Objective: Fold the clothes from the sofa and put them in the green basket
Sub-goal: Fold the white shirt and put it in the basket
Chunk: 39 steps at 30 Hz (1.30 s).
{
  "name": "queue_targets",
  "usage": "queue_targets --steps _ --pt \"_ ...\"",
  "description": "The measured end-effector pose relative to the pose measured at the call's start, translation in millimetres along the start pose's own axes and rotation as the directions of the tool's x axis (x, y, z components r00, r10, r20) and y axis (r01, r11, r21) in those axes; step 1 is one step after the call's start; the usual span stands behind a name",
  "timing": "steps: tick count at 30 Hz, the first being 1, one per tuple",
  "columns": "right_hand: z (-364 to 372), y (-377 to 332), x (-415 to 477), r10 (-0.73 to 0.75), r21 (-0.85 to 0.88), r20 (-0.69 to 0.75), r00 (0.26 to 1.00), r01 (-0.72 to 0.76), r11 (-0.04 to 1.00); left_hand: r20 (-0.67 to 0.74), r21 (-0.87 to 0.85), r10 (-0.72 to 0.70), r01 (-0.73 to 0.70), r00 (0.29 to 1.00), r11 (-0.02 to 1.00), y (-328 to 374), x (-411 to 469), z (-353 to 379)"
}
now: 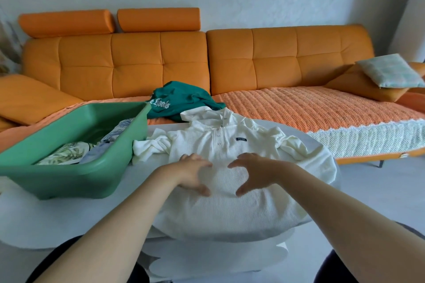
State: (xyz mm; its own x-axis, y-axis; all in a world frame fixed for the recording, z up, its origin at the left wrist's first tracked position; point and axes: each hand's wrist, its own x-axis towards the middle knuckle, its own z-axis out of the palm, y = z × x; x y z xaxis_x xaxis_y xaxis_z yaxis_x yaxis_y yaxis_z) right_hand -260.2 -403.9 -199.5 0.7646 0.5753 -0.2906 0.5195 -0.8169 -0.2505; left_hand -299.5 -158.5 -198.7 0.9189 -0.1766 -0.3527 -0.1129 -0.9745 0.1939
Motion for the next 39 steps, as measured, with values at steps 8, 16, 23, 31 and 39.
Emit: queue_targets --steps 8,16,23,31,39 --pt "-31.2 7.5 64.5 0.068 0.117 -0.209 0.976 -0.044 0.992 -0.145 -0.180 -0.027 0.000 0.989 0.984 -23.6 60.4 -42.0" --pt "-65.7 30.2 170.5 0.151 0.205 -0.418 0.896 -0.070 0.976 -0.440 -0.368 -0.171 -0.003 0.882 0.930 -61.0 166.3 -76.0" --pt "-81.6 70.4 268.8 0.337 0.350 -0.507 0.793 -0.168 0.921 -0.490 -0.283 -0.201 0.064 0.848 0.957 -78.9 244.1 -70.1" --pt "-87.7 84.8 314.0 0.420 0.194 -0.440 0.794 -0.372 0.908 -0.405 -0.249 -0.229 0.134 0.885 0.959 -90.1 262.3 -50.4" --pt "-93.8 46.7 279.8 0.398 0.537 -0.621 0.675 -0.004 0.844 -0.639 -0.287 -0.165 -0.033 0.751 0.957 -73.7 237.6 -67.6"
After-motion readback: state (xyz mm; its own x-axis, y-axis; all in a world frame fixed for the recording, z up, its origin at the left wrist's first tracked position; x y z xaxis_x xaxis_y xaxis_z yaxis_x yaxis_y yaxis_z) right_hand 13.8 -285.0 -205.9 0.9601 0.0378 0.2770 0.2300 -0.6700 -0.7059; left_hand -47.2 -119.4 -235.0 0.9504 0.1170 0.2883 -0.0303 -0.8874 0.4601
